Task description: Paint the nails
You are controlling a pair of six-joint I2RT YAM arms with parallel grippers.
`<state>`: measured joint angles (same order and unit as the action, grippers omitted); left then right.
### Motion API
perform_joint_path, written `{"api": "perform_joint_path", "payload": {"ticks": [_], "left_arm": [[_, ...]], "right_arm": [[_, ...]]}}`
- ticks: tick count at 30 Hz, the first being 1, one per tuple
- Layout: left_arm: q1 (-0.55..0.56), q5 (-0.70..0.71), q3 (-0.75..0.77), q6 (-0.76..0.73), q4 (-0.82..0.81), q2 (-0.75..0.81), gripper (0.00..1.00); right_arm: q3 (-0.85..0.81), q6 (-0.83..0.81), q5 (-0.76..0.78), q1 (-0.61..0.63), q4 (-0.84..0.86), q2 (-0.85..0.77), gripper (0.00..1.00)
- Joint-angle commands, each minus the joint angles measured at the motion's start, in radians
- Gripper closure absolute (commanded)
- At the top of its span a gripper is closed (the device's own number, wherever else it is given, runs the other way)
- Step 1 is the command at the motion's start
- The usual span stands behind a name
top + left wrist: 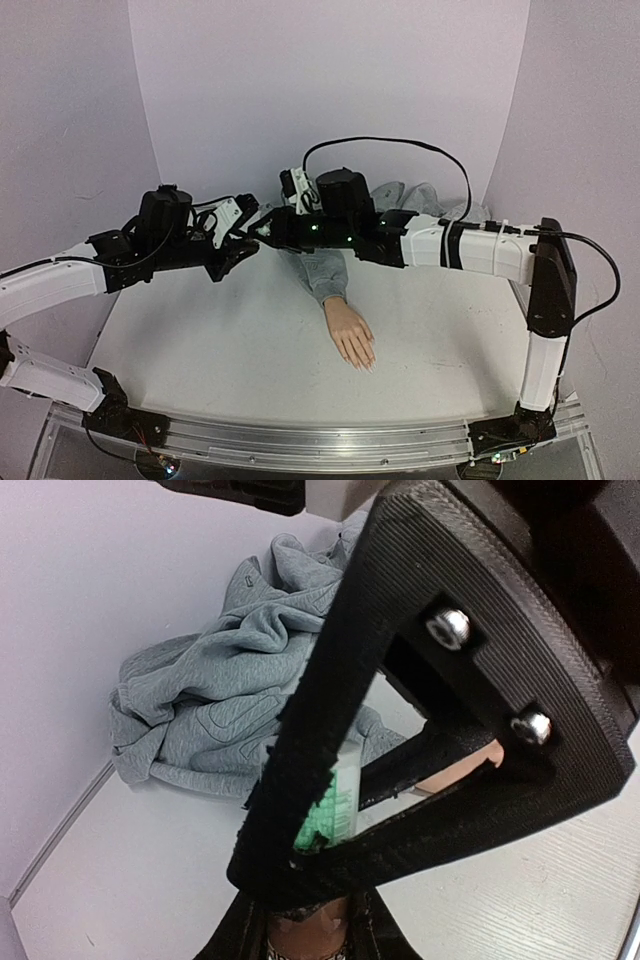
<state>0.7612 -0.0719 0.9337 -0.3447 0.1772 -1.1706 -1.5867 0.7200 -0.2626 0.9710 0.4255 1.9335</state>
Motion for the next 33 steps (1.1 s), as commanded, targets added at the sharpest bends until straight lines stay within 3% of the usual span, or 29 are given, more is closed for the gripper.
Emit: {"api": "perform_joint_path", "payload": {"ticks": [1, 4, 7, 10, 14, 16, 19, 21, 23, 25, 30, 33], "left_arm": [[0.005, -0.037, -0.002, -0.01, -0.028, 0.042, 1.0], [0.006, -0.175, -0.006, -0.007, -0.028, 0.049, 1.0], [0.006, -0.383, -0.009, 0.001, -0.028, 0.054, 1.0], [0.004, -0.619, 0.001, 0.019, -0.028, 0.048, 1.0], [-0.009, -0.999, 0.022, 0.065, -0.028, 0.008, 1.0], [-0.01, -1.195, 0.045, 0.098, -0.027, -0.031, 1.0], [-0.014, -1.308, 0.076, 0.148, -0.027, -0.092, 1.0], [-0.018, -1.249, 0.075, 0.143, -0.027, -0.107, 1.0], [-0.019, -1.107, 0.064, 0.118, -0.027, -0.098, 1.0], [-0.019, -0.925, 0.049, 0.085, -0.027, -0.081, 1.0], [-0.017, -0.328, 0.015, 0.002, -0.026, -0.025, 1.0], [-0.016, -0.127, -0.004, -0.035, -0.027, 0.017, 1.0]], "right_arm": [[-0.03, -0.001, -0.019, 0.003, 0.057, -0.014, 0.76], [-0.002, -0.044, -0.054, -0.003, 0.066, -0.043, 0.87], [0.051, -0.132, -0.141, -0.007, 0.089, -0.084, 0.9], [0.123, -0.286, -0.35, -0.007, 0.117, -0.139, 0.94], [0.276, -0.538, -0.668, 0.009, 0.135, -0.239, 0.89], [0.326, -0.59, -0.665, 0.019, 0.125, -0.278, 0.98], [0.352, -0.608, -0.659, 0.021, 0.12, -0.304, 1.0], [0.356, -0.606, -0.611, 0.024, 0.122, -0.312, 1.0], [0.351, -0.592, -0.531, 0.025, 0.122, -0.314, 0.9], [0.348, -0.554, -0.362, 0.024, 0.12, -0.319, 0.69], [0.343, -0.433, 0.008, 0.02, 0.081, -0.329, 0.29], [0.344, -0.35, 0.075, 0.011, 0.07, -0.331, 0.15]]}}
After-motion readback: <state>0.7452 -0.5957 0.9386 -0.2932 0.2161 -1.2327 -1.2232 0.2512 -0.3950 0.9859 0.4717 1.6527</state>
